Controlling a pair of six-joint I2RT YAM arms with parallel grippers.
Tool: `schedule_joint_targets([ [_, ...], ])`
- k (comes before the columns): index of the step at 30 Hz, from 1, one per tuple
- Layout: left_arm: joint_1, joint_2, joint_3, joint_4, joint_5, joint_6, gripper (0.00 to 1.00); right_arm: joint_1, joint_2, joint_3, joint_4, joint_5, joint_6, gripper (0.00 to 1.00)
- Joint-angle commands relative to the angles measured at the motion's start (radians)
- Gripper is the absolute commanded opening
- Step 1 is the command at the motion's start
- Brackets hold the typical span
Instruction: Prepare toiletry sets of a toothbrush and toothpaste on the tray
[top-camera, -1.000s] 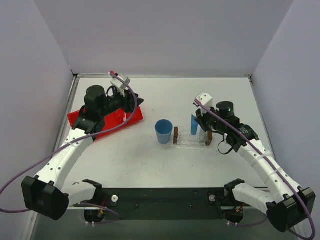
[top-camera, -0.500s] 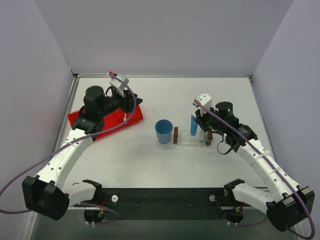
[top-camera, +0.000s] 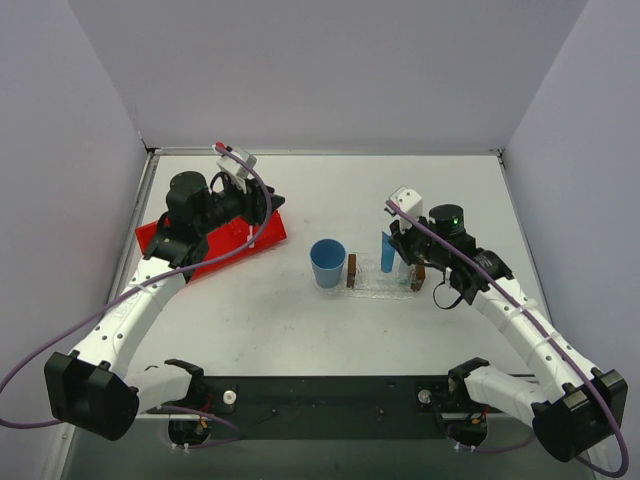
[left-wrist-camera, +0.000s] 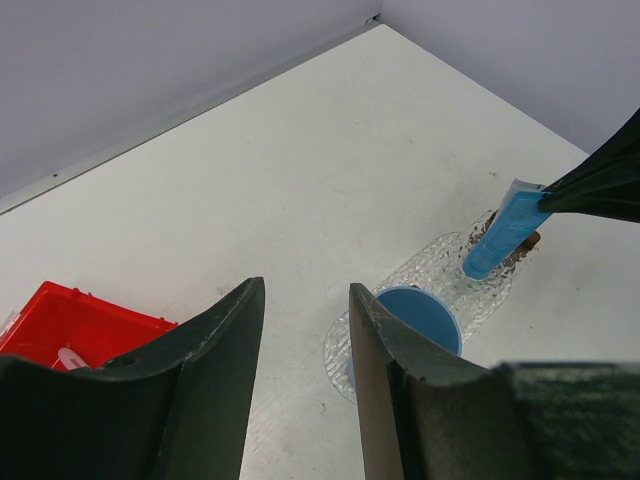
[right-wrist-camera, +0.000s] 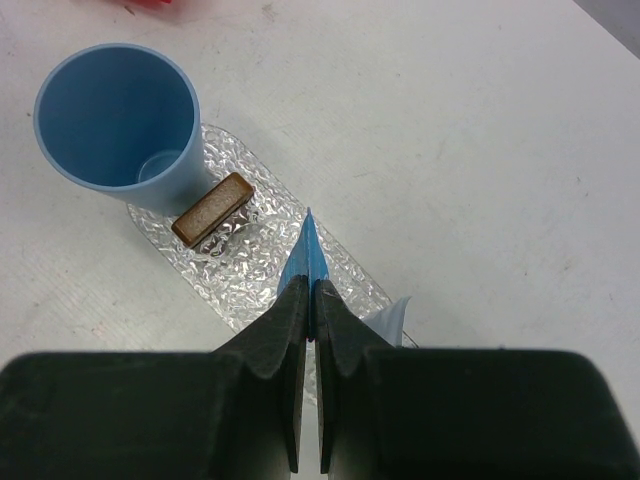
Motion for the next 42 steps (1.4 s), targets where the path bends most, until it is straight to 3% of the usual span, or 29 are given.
schedule_joint_targets([
  [1,0.01,-0.023,0.0,0.044,0.02,-0.008,0.49,0.007,-0.001,-0.009,0.059,-0.009,0.014,0.0],
  [42,0.019,-0.012,0.001,0.034,0.051,-0.014,0.49,0.007,0.002,-0.104,0.175,0.015,0.049,0.0],
])
